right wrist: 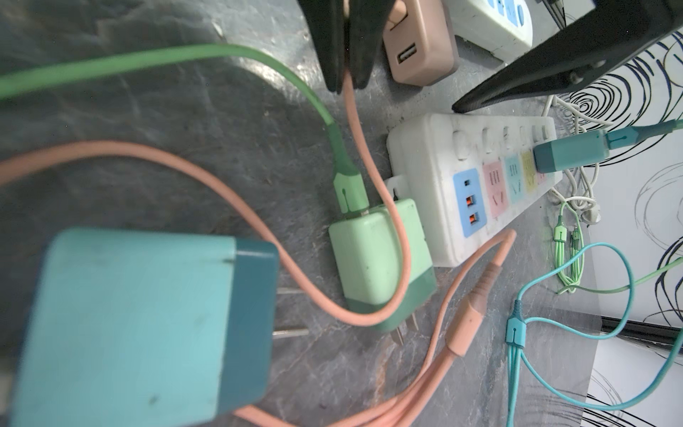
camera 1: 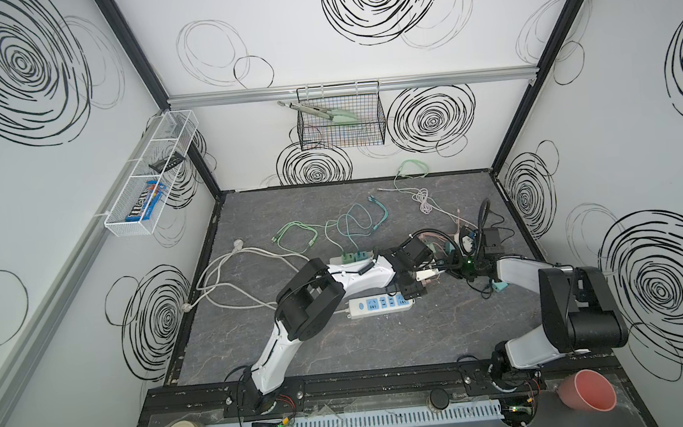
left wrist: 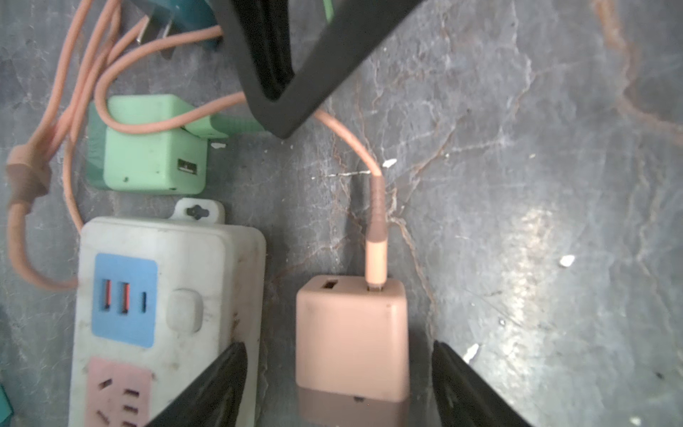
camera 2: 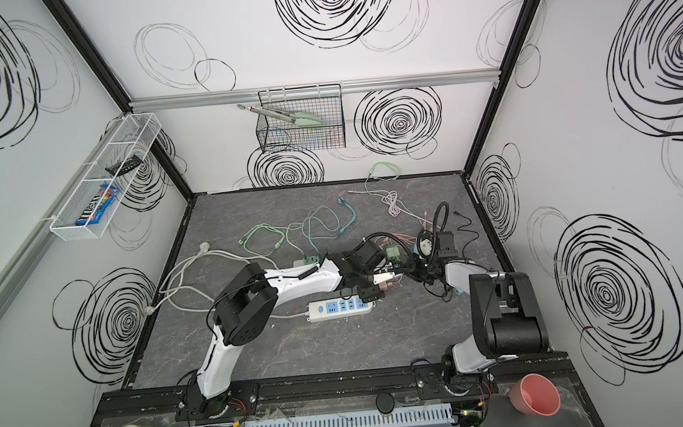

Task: Insert the plug
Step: 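Close the left gripper on the pink charger while right gripper holds it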

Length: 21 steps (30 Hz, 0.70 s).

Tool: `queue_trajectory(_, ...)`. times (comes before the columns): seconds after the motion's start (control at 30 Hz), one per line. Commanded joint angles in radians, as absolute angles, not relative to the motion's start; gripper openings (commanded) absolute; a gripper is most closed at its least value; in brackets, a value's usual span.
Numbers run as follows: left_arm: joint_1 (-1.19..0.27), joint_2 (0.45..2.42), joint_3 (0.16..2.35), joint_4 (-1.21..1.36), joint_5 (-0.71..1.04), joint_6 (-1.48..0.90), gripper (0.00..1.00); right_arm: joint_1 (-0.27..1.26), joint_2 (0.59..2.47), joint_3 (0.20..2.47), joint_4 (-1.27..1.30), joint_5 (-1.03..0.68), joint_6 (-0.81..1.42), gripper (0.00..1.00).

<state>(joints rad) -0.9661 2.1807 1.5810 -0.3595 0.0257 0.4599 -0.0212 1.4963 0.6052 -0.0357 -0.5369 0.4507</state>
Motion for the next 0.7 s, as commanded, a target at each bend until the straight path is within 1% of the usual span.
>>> queue_trajectory(0.0,-0.959,2.218,1.61,-0.434,0.066,0.505,0.78,-0.029,1.49,0.613,-0.03,-0.526,0.442,0.0)
queue_trajectory(0.17,-0.965,2.23,1.63,-0.463,0.058,0.518,0.76,-0.034,1.489,0.62,-0.036,-0.522,0.438,0.0)
queue_trajectory(0.3,-0.971,2.235,1.631,-0.453,0.059,0.527,0.67,-0.038,1.488,0.623,-0.038,-0.52,0.438,0.0)
queue_trajectory(0.4,-0.973,2.238,1.637,-0.447,0.045,0.526,0.51,-0.04,1.478,0.626,-0.041,-0.528,0.435,0.01)
queue_trajectory(0.47,-0.968,2.221,1.636,-0.436,0.062,0.512,0.36,-0.041,1.46,0.623,-0.034,-0.542,0.436,0.03)
queue_trajectory(0.5,-0.964,2.204,1.631,-0.421,0.075,0.495,0.27,-0.041,1.445,0.623,-0.03,-0.548,0.439,0.04)
queue_trajectory(0.57,-0.952,2.158,1.61,-0.384,0.112,0.461,0.17,-0.044,1.412,0.623,-0.022,-0.563,0.444,0.07)
queue_trajectory(0.6,-0.946,2.126,1.592,-0.356,0.129,0.438,0.11,-0.045,1.389,0.625,-0.016,-0.571,0.45,0.1)
queue_trajectory(0.63,-0.941,2.088,1.573,-0.33,0.15,0.422,0.05,-0.047,1.368,0.628,-0.012,-0.583,0.456,0.16)
queue_trajectory(0.67,-0.938,2.057,1.555,-0.311,0.169,0.409,0.0,-0.054,1.352,0.633,-0.008,-0.6,0.466,0.23)
